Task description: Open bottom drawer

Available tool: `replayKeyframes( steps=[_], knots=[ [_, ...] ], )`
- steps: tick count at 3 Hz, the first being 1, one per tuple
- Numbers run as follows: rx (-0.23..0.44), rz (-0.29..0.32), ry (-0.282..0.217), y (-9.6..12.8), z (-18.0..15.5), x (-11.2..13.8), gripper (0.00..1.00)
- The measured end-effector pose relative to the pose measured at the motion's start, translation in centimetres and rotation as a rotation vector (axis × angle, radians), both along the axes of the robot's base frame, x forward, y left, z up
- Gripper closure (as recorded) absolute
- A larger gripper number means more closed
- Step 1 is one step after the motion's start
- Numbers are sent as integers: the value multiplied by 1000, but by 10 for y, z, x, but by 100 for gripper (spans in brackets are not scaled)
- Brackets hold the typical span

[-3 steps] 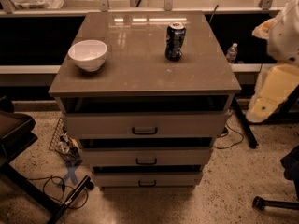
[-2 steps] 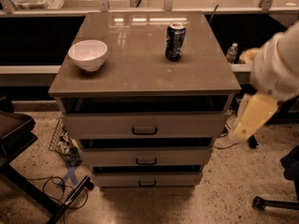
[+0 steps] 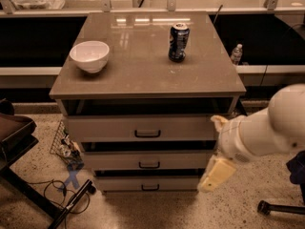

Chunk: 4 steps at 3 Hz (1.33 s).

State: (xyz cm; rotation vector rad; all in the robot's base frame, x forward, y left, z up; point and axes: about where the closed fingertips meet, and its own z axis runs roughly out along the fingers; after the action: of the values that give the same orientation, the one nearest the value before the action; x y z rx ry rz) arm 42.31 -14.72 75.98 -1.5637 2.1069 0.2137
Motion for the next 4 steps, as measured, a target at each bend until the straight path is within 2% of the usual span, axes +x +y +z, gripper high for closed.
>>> replayKeyframes(
  steps=[1,2,3,4],
  knots=[
    [133,-4,-84,35,-48,24,0],
    [241,-38,-202,53,-57,60,0],
    [257,-77,-270,52,-53,80,0],
    [254,-70,-265,54,-59,80,0]
  ],
)
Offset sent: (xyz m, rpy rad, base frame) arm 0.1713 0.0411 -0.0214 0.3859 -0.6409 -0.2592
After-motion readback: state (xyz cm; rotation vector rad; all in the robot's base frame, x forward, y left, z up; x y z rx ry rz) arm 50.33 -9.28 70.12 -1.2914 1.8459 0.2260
